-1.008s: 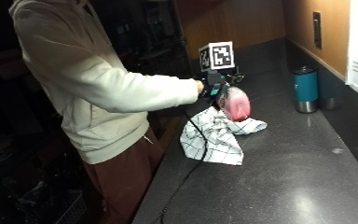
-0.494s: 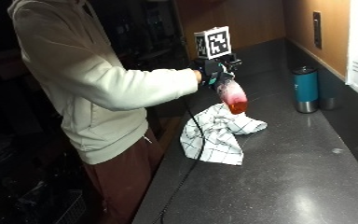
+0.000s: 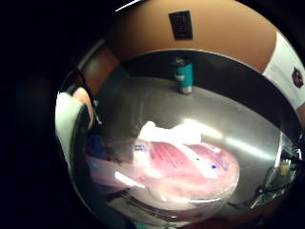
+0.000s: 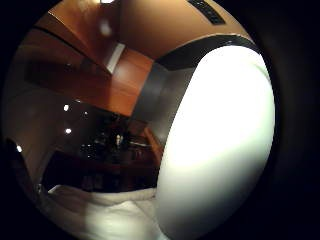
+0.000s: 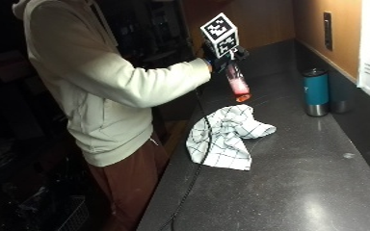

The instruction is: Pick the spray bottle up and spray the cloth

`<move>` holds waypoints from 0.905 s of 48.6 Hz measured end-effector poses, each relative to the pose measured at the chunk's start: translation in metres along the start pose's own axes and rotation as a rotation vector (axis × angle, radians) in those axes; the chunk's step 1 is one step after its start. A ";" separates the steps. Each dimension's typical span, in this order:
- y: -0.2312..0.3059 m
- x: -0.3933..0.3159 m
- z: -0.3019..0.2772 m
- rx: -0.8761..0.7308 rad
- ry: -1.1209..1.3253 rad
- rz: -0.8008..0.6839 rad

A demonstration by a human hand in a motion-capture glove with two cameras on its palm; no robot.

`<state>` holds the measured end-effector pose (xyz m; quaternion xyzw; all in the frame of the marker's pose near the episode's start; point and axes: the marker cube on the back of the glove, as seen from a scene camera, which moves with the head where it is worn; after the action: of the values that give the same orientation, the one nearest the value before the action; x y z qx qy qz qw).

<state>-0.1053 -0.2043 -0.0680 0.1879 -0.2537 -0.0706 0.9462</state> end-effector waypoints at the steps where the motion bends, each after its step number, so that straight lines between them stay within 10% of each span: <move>1: -0.003 -0.004 0.004 0.012 -0.035 0.004; 16: -0.039 -0.060 0.103 0.084 -0.600 0.111; 44: -0.036 -0.044 0.270 0.029 -0.546 0.221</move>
<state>-0.2814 -0.3138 0.1146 0.1465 -0.5187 -0.0114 0.8422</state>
